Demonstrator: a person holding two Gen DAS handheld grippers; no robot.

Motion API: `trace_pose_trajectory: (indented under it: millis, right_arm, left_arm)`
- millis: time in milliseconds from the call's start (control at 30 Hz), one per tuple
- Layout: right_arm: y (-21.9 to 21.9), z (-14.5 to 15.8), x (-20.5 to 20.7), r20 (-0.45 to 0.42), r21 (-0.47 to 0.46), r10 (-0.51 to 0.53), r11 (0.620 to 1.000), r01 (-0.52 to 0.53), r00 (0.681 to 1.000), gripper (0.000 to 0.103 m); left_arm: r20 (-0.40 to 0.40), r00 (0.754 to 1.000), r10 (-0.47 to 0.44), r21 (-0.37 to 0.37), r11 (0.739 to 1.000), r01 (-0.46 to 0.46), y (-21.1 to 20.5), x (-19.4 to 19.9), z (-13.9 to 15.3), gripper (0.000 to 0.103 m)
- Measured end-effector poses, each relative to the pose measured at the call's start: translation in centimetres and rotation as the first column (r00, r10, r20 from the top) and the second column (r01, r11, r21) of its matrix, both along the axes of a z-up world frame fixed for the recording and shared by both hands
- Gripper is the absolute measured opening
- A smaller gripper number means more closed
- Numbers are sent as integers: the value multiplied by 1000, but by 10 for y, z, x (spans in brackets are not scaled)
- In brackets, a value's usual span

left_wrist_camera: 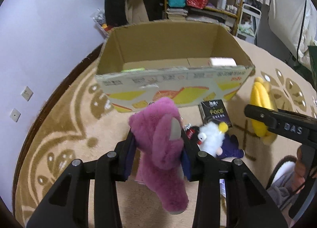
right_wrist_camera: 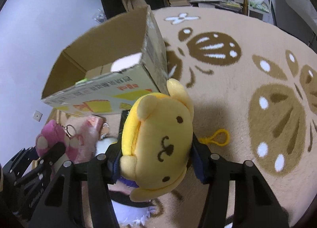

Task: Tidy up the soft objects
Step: 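Grasp the pink plush bear with the left tool while the right tool grasps the yellow dog plush, then lift both plushes over the box and open both tools to release them inside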

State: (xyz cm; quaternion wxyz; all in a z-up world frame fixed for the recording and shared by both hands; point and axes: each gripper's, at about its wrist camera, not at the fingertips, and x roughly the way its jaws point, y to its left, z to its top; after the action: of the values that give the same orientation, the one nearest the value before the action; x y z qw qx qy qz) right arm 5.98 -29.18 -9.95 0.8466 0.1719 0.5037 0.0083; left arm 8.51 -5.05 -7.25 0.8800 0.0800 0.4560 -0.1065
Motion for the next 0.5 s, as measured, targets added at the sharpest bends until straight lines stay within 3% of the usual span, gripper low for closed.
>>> trace_pose_trajectory:
  millis: [167, 500]
  right_arm:
    - [-3, 18, -9, 48, 20, 4, 1000, -5, 999, 60]
    - [1, 54, -9, 178, -6, 35, 999, -34, 983, 61]
  left_arm:
    - [49, 999, 21, -1, 1000, -21, 10, 2, 14, 38]
    - [142, 977, 159, -20, 987, -157, 53, 25, 42, 38]
